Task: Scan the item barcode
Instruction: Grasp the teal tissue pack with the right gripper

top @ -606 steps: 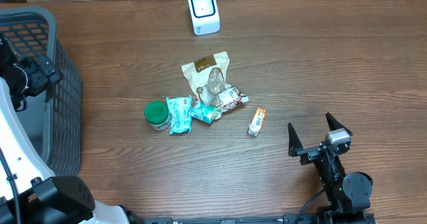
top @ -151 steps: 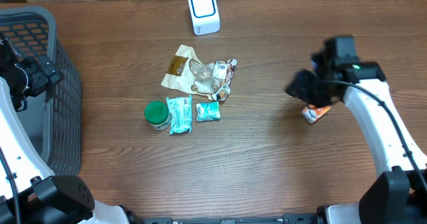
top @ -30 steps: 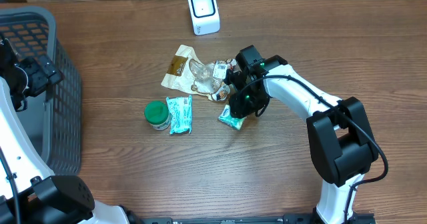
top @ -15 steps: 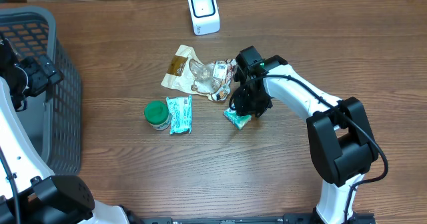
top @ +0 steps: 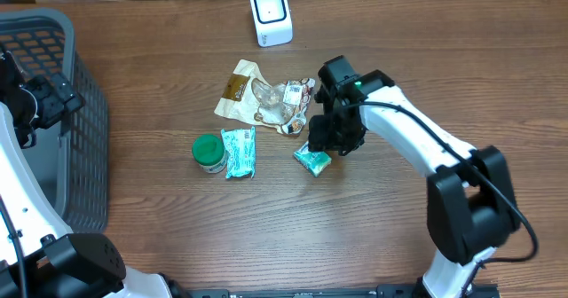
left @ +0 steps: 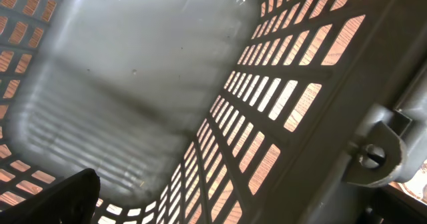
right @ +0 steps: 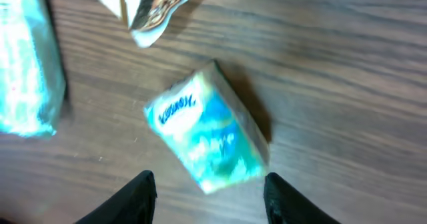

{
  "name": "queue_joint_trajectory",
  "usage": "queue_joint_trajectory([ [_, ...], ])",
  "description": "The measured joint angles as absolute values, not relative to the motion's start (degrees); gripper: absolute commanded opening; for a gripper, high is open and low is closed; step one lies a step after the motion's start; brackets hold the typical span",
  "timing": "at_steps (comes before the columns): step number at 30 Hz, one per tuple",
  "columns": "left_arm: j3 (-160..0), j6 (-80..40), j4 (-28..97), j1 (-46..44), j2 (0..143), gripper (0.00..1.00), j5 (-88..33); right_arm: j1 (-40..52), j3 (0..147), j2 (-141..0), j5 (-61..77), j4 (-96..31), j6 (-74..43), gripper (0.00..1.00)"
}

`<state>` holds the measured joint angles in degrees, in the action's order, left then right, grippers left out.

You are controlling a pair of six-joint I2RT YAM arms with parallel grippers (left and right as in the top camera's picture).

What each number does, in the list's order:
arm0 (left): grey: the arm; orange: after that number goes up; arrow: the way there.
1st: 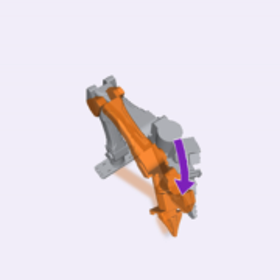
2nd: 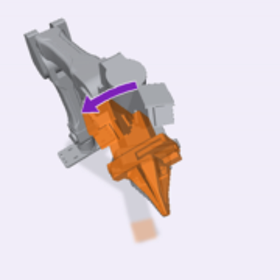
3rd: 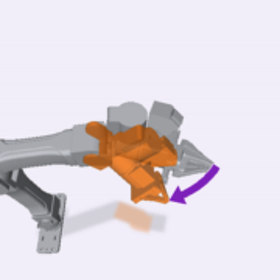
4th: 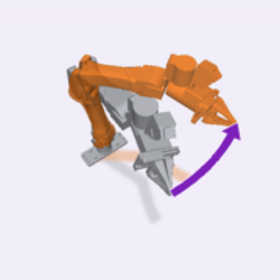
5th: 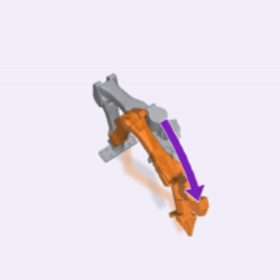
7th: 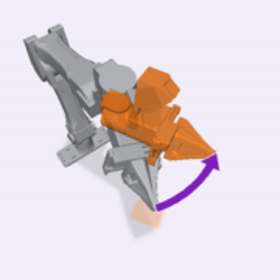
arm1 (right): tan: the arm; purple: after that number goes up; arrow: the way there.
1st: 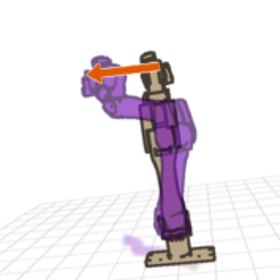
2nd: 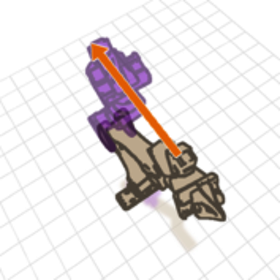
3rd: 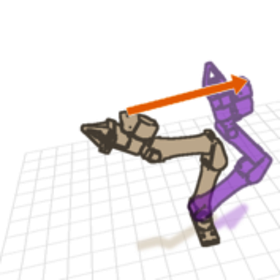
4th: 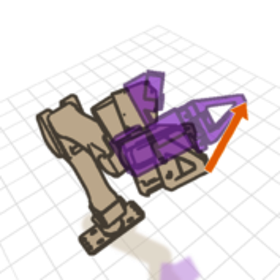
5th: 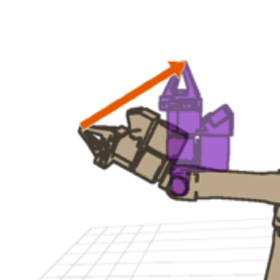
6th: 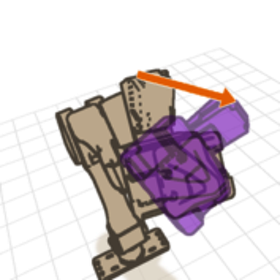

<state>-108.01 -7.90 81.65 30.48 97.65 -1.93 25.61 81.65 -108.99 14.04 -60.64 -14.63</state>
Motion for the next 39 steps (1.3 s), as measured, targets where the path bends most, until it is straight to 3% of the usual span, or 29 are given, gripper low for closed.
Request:
queue_joint_trajectory([
  [13, -108.0, -7.9, 81.6, 30.5, 97.6, 1.00, -1.9, 25.6, 76.4, -108.5, 12.6, -56.0, -13.2, 0.53],
  [25, -108.0, -7.9, 81.6, 30.5, 97.6, 1.00, -1.9, 25.6, 69.2, -108.5, 13.3, -48.4, -11.9, 0.33],
  [31, -108.0, -7.9, 81.6, 30.5, 97.6, 1.00, -1.9, 25.6, 68.5, -108.5, 14.9, -45.4, -12.3, 0.04],
  [39, -108.0, -7.9, 81.6, 30.5, 97.6, 1.00, -1.9, 25.6, 68.6, -108.5, 16.8, -46.0, -13.3, 0.04],
])
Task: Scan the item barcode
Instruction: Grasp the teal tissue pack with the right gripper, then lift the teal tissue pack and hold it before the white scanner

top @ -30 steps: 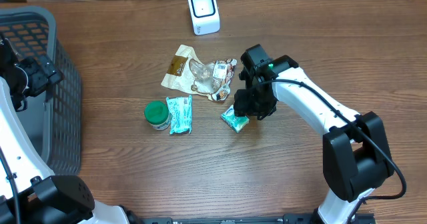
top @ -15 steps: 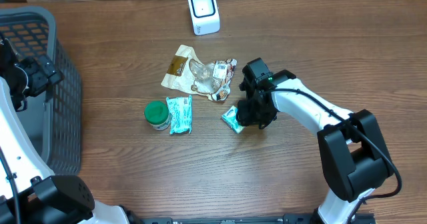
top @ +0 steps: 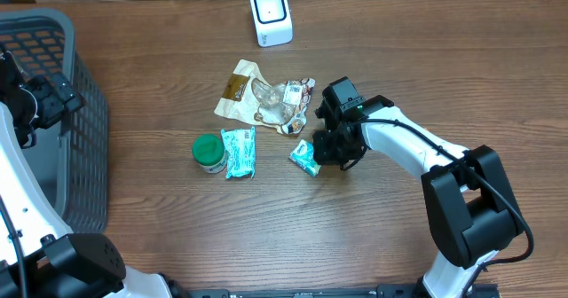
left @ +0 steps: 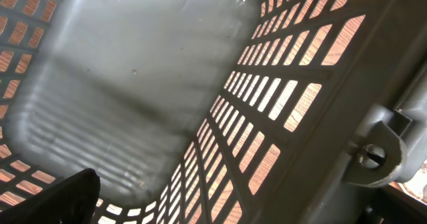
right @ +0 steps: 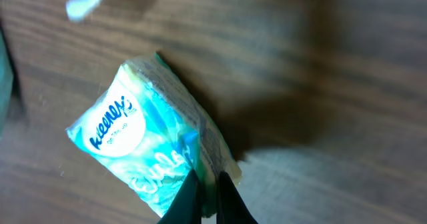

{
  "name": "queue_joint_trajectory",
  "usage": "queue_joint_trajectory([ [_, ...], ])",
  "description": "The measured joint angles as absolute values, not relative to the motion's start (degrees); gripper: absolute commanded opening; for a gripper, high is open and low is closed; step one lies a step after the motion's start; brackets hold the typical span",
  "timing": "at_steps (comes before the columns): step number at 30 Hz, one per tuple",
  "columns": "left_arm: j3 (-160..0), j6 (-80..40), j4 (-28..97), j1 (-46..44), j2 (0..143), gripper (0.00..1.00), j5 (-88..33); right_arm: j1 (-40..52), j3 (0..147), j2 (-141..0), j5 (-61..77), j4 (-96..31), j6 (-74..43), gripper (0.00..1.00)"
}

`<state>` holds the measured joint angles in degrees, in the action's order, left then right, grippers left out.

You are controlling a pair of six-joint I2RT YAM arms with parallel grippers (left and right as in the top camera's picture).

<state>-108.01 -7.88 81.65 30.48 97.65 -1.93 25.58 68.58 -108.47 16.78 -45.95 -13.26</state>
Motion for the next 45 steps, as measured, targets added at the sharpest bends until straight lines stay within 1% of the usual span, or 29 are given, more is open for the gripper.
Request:
queue_joint_trajectory([
  [4, -108.0, -7.9, 81.6, 30.5, 97.6, 1.00, -1.9, 25.5, 70.7, -108.5, 22.6, -49.5, -13.1, 0.04],
  [8, -108.0, -7.9, 81.6, 30.5, 97.6, 1.00, -1.9, 24.0, 74.6, -107.9, 32.4, -49.9, -12.3, 0.04],
  [12, -108.0, -7.9, 81.6, 30.5, 97.6, 1.00, -1.9, 19.4, 76.9, -105.5, 45.5, -48.3, -11.9, 0.04],
  [16, -108.0, -7.9, 81.6, 30.5, 97.6, 1.00, -1.9, 12.4, 77.3, -104.8, 61.9, -45.7, -12.2, 0.04],
  [20, -108.0, -7.9, 81.7, 30.5, 97.6, 1.00, -1.9, 7.5, 77.3, -104.8, 72.7, -43.9, -14.1, 0.04],
  [24, -108.0, -7.9, 81.6, 30.5, 97.6, 1.00, -1.9, 4.7, 77.3, -104.8, 80.3, -42.4, -16.6, 0.04],
  [29, -108.0, -7.9, 81.6, 30.5, 97.6, 1.00, -1.9, 2.9, 77.3, -104.8, 84.2, -42.2, -20.9, 0.04],
  [34, -108.0, -7.9, 81.6, 30.5, 97.6, 0.99, -1.9, 2.2, 77.3, -104.8, 84.6, -42.2, -26.0, 0.04],
  [39, -108.0, -7.9, 81.6, 30.5, 97.6, 1.00, -1.9, 2.2, 77.3, -104.8, 80.3, -42.5, -35.5, 0.04],
  [45, -108.0, -7.9, 81.6, 30.5, 97.6, 1.00, -1.9, 2.2, 77.3, -104.8, 75.7, -42.9, -41.8, 0.04],
])
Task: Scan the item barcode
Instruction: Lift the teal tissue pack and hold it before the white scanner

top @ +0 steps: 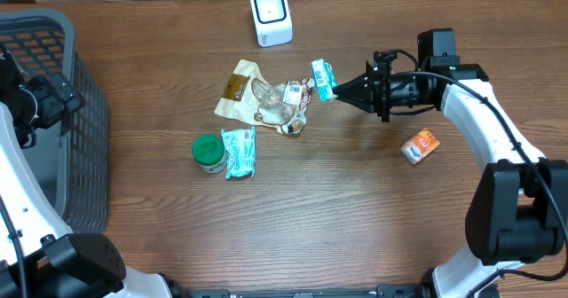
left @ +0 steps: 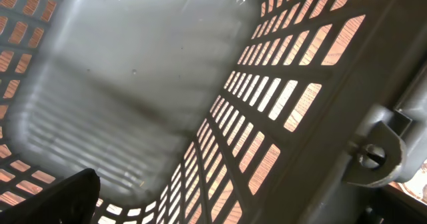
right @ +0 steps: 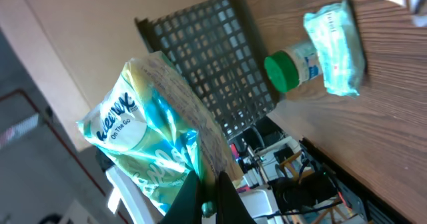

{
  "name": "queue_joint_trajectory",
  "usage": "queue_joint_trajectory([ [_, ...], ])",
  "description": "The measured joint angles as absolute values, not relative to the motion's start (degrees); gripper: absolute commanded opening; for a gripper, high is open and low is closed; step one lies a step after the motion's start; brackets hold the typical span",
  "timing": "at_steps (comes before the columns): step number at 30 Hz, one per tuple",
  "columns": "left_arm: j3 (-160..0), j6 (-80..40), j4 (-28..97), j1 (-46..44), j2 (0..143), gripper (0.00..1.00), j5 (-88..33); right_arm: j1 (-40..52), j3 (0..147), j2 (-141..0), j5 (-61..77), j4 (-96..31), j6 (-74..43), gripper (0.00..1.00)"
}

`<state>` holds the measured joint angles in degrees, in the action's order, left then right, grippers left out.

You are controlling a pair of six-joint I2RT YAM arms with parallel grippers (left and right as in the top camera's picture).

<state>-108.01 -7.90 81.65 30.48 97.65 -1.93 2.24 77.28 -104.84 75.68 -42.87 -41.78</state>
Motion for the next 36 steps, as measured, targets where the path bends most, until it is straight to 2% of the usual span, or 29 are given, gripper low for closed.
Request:
queue_joint_trajectory([
  [6, -108.0, -7.9, 81.6, 30.5, 97.6, 1.00, -1.9, 2.2, 77.3, -104.8, 74.3, -42.5, -42.8, 0.04],
  [11, -108.0, -7.9, 81.6, 30.5, 97.6, 1.00, -1.9, 2.5, 77.3, -104.8, 72.0, -43.5, -33.5, 0.04],
  [16, -108.0, -7.9, 81.6, 30.5, 97.6, 1.00, -1.9, 6.4, 77.3, -104.8, 56.7, -48.9, -27.2, 0.04],
  [26, -108.0, -7.9, 81.6, 30.5, 97.6, 1.00, -1.9, 21.4, 78.7, -104.8, 24.2, -55.0, -24.6, 0.04],
  [32, -108.0, -7.9, 81.6, 30.5, 97.6, 1.00, -1.9, 25.7, 90.0, -104.8, 8.8, -63.0, -24.9, 0.04],
  [36, -108.0, -7.9, 81.6, 30.5, 97.6, 1.00, -1.9, 26.4, 98.8, -104.8, -0.5, -62.8, -24.9, 0.04],
])
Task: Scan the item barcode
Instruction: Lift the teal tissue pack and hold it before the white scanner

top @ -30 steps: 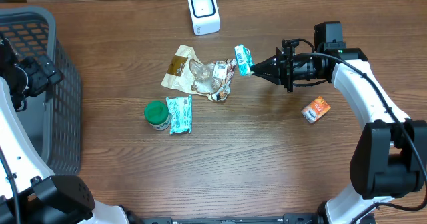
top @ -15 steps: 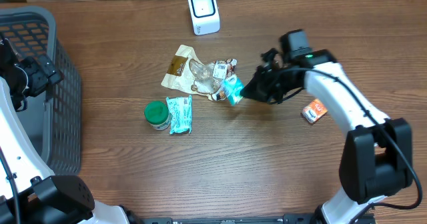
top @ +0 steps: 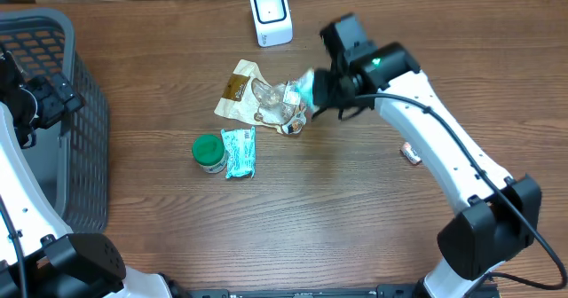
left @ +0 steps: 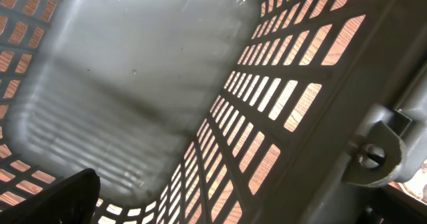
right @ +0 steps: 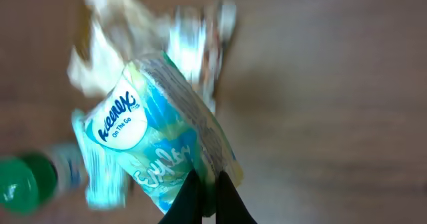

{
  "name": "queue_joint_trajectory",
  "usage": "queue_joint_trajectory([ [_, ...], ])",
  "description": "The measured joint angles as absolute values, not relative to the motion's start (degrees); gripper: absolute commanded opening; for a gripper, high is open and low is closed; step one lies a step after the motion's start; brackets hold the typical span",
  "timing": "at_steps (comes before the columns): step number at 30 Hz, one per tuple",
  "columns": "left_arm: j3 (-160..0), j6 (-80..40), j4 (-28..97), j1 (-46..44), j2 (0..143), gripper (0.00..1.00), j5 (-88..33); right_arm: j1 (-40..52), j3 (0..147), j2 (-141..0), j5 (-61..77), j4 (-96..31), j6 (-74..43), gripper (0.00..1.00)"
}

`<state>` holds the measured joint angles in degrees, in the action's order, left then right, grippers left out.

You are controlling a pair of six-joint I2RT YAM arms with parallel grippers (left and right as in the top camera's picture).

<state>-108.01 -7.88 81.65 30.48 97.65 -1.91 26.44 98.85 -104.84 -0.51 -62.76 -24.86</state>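
A teal Kleenex tissue pack is pinched at its lower edge by my right gripper, which is shut on it. From overhead the pack is blurred, held in the air over the right end of the crumpled wrappers. The right gripper is just to its right. The white barcode scanner stands at the back of the table, beyond and left of the pack. My left gripper hangs inside the grey basket. One dark fingertip shows at the frame's lower left.
Crumpled wrappers lie mid-table. In front of them are a green-capped bottle and a teal packet. A small orange item lies to the right, under the right arm. The grey basket fills the left edge.
The right arm has swung round, and the wrist now looks down at the table instead of sideways. The held tissue pack sits slightly further left, over the wrappers. The left arm is unchanged.
My right gripper was open just above the tissue pack lying on the table. Then it was shut on the pack's edge, still at the table. Then the pack was in the air, turned sideways beside the wrappers. Now it hangs over them, in front of the scanner.
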Motion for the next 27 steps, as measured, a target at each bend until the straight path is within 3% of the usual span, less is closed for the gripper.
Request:
queue_joint_trajectory([
  [13, -108.0, -7.9, 81.6, 30.5, 97.7, 1.00, -1.9, 30.3, 102.1, -108.7, -20.2, -28.3, -10.0, 0.04],
  [27, -108.0, -7.9, 81.6, 30.5, 97.7, 1.00, -1.9, 31.2, 102.0, -128.7, -25.2, 8.9, 20.1, 0.04],
])
